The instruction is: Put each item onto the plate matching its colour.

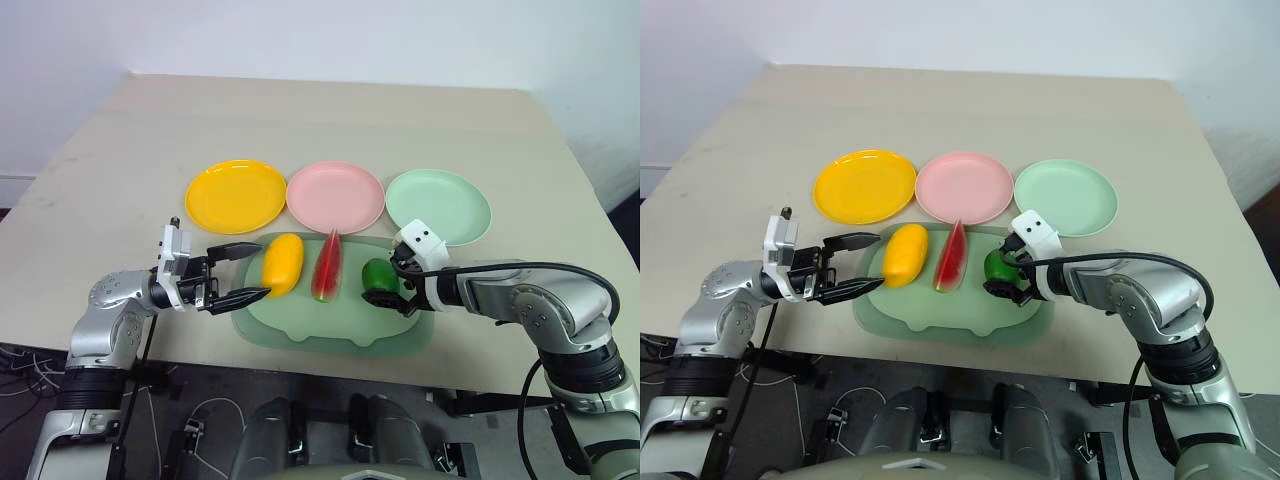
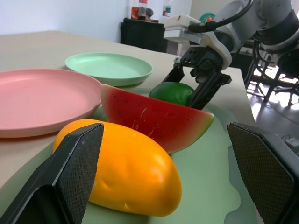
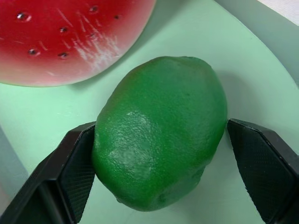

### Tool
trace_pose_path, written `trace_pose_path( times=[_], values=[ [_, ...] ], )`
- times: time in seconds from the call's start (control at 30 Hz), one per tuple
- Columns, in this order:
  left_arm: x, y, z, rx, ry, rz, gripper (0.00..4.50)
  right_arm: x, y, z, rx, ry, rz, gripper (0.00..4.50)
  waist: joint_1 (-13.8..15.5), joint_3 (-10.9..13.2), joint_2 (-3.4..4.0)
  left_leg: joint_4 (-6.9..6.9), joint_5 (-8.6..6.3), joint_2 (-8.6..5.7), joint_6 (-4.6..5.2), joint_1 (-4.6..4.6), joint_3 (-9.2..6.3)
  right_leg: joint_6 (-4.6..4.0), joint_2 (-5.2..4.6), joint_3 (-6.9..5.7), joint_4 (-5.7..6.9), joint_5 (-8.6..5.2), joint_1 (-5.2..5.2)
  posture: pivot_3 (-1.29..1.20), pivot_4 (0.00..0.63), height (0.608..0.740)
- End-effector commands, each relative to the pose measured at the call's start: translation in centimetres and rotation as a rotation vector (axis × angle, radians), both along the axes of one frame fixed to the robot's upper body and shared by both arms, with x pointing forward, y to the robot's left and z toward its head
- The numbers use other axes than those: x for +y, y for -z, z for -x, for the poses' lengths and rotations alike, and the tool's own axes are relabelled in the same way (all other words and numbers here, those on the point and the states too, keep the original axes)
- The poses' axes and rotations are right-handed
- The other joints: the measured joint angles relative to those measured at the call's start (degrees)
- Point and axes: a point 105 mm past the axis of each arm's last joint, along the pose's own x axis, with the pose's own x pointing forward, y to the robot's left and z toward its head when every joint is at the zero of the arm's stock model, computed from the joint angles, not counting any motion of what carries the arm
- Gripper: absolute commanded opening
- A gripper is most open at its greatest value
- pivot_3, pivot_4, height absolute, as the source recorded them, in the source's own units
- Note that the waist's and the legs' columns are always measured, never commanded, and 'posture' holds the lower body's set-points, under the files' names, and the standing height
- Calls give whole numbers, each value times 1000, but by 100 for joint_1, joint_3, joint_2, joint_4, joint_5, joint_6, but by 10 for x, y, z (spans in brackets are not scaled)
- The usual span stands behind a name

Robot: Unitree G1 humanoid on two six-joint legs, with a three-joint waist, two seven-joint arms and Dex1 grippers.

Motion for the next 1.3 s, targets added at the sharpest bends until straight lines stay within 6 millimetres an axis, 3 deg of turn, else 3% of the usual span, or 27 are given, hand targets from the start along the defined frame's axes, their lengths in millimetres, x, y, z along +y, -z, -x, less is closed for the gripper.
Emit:
trace_pose_path(
  times=[0.03, 0.1, 0.2, 0.3, 0.37, 0.47, 0.6, 0.83, 0.97, 1.0, 1.1, 1.3],
  values=[
    [5, -8, 1, -45, -11, -15, 4500, 2, -11, -3, -57, -9, -10, 3294, -1, 0, 0, 0, 0, 0, 0, 0, 0, 0, 0, 0, 0, 0, 0, 0, 150, 696],
    [6, -8, 1, -45, -12, -17, 4500, 2, -13, -3, -65, -12, -14, 2961, -1, 0, 0, 0, 0, 0, 0, 0, 0, 0, 0, 0, 0, 0, -2, 0, 150, 696],
    [8, -8, 1, -45, -15, -20, 4500, 4, -23, -1, -101, -47, -38, 2959, -4, 0, 0, 0, 0, 0, 0, -1, 0, 1, 0, 0, 0, 0, -2, 0, 150, 696],
    [9, -8, 1, -46, -18, -21, 4500, 9, -60, -4, -222, -92, -164, 2959, -4, 0, 0, 0, 0, 0, 0, -6, 0, 1, 0, 0, 0, 0, -7, 0, 150, 696],
    [10, -8, 1, -45, -19, -22, 4500, -2, -83, -23, -312, -15, -206, 2959, -14, 1, 1, 0, 0, 0, 1, -7, 0, 2, 1, 0, 0, 0, -7, 0, 150, 696],
    [10, -8, 2, -44, -20, -22, 4500, -27, -93, -56, -405, 111, -159, 2959, -38, 0, 0, 4, 0, 0, 1, -7, 1, 10, 2, 0, 0, 5, -7, 0, 150, 696],
    [10, -11, 1, -43, -28, -11, 4500, -62, -78, -102, -417, 252, -118, 2959, -32, 0, -1, 4, 1, 0, 0, -8, 6, 11, 1, 0, -2, 3, -6, 0, 150, 696],
    [14, -12, 0, -45, -35, -22, 4500, -102, -39, -147, -325, 446, -3, 2959, -166, 2, 0, 7, 18, -1, 7, -22, 32, 25, 0, 6, 37, 16, -36, 0, 150, 696],
    [15, -13, 1, -46, -40, -24, 4500, -109, -35, -154, -282, 488, 15, 2959, -220, 4, 2, 19, 30, 7, -12, -19, 40, 28, -1, 12, 77, 12, -51, 0, 150, 696],
    [16, -12, 1, -46, -41, -25, 4500, -110, -35, -154, -274, 489, 26, 3708, -225, 4, 2, 24, 33, 11, -18, -18, 38, 31, 0, 12, 83, 10, -51, 0, 150, 696],
    [17, -12, 2, -44, -43, -27, 4500, -109, -39, -154, -273, 469, 44, 4446, -253, 4, 2, 32, 34, 12, -22, -18, 33, 31, -2, 12, 89, 9, -50, 0, 150, 696],
    [17, -12, 3, -38, -43, -30, 4500, -105, -55, -150, -270, 433, 38, 4446, -287, 5, 4, 31, 34, 12, -20, -21, 34, 20, -5, 13, 91, 15, -54, 0, 150, 696]
  ],
)
